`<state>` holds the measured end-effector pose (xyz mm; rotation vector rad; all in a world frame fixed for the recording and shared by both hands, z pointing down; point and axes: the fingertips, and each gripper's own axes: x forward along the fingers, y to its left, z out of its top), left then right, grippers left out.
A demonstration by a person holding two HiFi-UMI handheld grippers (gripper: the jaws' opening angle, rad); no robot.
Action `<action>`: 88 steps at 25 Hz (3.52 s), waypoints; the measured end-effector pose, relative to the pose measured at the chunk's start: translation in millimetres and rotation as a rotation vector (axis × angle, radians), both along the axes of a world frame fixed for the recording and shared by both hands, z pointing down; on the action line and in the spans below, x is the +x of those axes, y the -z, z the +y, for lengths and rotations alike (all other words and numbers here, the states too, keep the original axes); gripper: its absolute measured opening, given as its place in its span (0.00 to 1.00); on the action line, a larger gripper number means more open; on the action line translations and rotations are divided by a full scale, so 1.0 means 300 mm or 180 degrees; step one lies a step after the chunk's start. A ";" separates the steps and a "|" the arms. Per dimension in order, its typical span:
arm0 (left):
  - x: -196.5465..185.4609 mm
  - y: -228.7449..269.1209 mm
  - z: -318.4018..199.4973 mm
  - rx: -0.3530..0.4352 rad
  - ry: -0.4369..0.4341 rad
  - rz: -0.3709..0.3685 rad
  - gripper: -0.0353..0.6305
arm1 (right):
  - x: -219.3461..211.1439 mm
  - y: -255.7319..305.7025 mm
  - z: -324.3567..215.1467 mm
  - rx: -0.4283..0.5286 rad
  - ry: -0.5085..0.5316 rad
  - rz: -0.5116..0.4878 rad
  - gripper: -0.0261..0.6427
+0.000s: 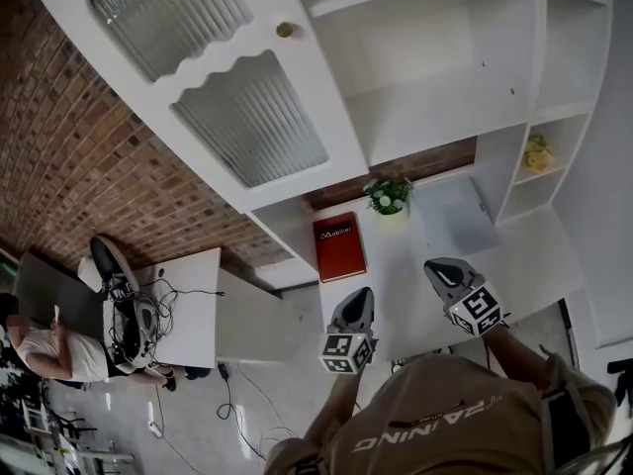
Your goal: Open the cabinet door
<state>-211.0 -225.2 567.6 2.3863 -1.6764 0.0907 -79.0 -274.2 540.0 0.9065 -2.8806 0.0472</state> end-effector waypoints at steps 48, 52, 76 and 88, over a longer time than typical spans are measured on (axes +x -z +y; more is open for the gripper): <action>-0.065 0.291 -0.168 0.0654 0.0057 -0.0255 0.35 | -0.063 0.137 -0.129 0.0328 0.0222 -0.0068 0.06; -0.099 0.451 -0.214 0.0967 0.0167 -0.0294 0.35 | -0.058 0.252 -0.176 0.0542 0.0151 -0.0162 0.06; -0.032 1.332 -0.305 0.2604 0.0090 -0.1168 0.35 | -0.122 0.888 -0.200 0.1537 0.0182 -0.0460 0.06; 0.005 1.550 -0.348 0.2862 0.0063 -0.1193 0.35 | -0.178 1.002 -0.148 0.1908 0.0171 -0.0259 0.06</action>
